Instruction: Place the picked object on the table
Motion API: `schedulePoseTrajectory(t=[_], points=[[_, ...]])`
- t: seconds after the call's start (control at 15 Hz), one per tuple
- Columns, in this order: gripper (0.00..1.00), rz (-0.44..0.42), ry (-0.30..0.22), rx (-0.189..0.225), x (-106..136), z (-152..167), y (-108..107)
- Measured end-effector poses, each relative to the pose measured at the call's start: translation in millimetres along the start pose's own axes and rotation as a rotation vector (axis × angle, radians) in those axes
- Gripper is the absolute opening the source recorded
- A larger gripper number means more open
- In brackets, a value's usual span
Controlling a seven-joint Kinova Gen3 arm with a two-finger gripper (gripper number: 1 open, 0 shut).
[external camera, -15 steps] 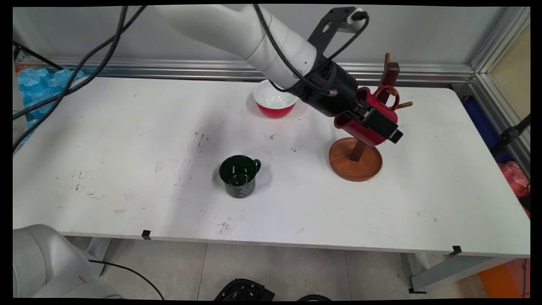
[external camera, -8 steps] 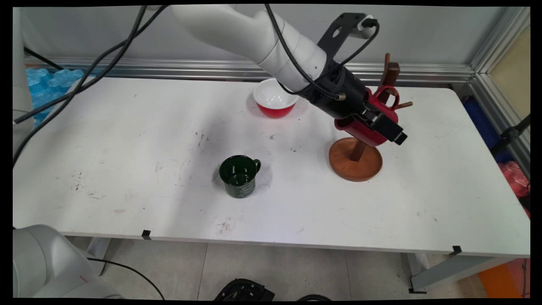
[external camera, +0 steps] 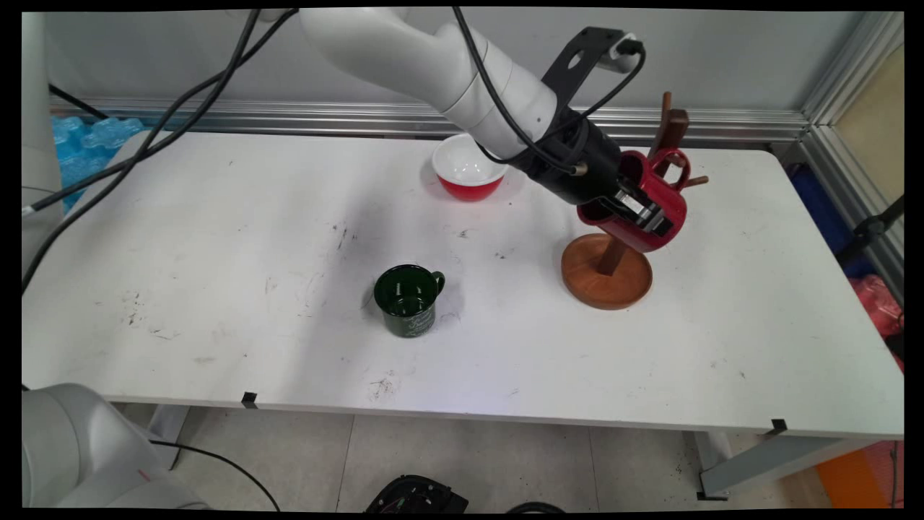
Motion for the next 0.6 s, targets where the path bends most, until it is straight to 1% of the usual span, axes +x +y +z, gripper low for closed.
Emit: schedulePoseTrajectory(t=[0.27, 0.6], points=[[0.0, 0.004, -0.003, 0.003, -1.0, -3.4, -1.0], [0.0, 0.011, -0.001, -0.007, 0.8, -18.4, 6.0]])
